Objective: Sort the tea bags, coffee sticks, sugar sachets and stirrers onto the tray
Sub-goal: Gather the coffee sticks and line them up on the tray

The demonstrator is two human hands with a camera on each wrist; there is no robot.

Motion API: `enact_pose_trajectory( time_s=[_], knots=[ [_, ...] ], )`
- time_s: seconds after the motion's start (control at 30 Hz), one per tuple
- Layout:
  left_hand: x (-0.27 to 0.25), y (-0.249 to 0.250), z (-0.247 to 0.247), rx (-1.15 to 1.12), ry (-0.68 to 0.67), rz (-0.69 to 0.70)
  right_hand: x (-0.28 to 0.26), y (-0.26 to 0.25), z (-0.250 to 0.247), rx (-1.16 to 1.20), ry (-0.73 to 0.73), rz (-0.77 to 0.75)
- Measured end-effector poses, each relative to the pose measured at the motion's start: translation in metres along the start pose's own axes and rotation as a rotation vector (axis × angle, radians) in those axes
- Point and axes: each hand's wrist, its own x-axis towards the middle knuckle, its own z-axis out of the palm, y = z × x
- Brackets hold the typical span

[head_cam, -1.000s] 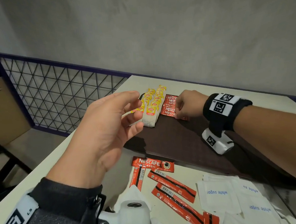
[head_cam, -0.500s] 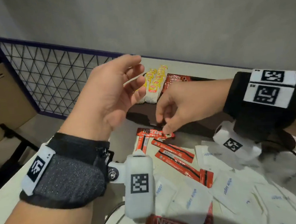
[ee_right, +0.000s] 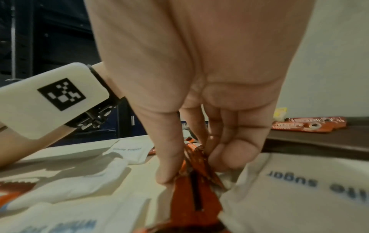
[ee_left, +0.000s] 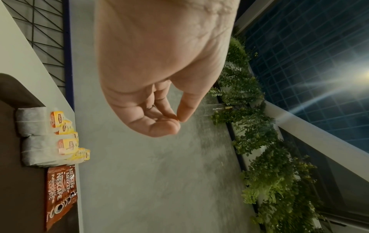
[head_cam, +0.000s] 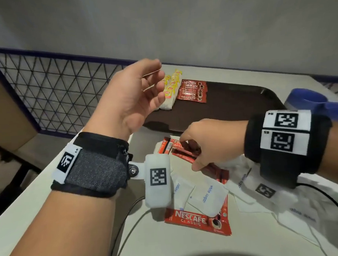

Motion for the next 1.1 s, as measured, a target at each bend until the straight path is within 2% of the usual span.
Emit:
enact_pose_trajectory(
  time_s=[0.2,0.33,0.47,0.63,0.8,0.9,1.1],
  knots=[
    [0.002,-0.005,0.0,0.013,-0.016,-0.013,-0.003,0.001,0.007,0.063,0.109,0.082],
    [0.002,-0.004,-0.002,0.003,-0.017,-0.019,-0.003,-0.005,0.007,-0.061,0.127,0.112],
    [0.002,-0.002,-0.005,-0.011,-0.003,-0.013,-0.009,-0.003,-0.01,0.0,0.127,0.125],
    [0.003,0.004,-0.008,-0.038,0.012,0.032,0.001,-0.024,-0.032,0.267,0.17,-0.018],
    [0.003,0.014,-0.015,-0.145,-0.046,0.059,0.037,-0.059,-0.03,-0.028,0.072,-0.221],
    [0.004,0.017,-0.02,-0.169,-0.041,0.055,0.045,-0.063,-0.027,-0.174,-0.018,-0.226],
    [0.009,0.018,-0.024,-0.193,-0.023,0.043,0.044,-0.055,-0.02,-0.201,-0.059,-0.287]
  ],
)
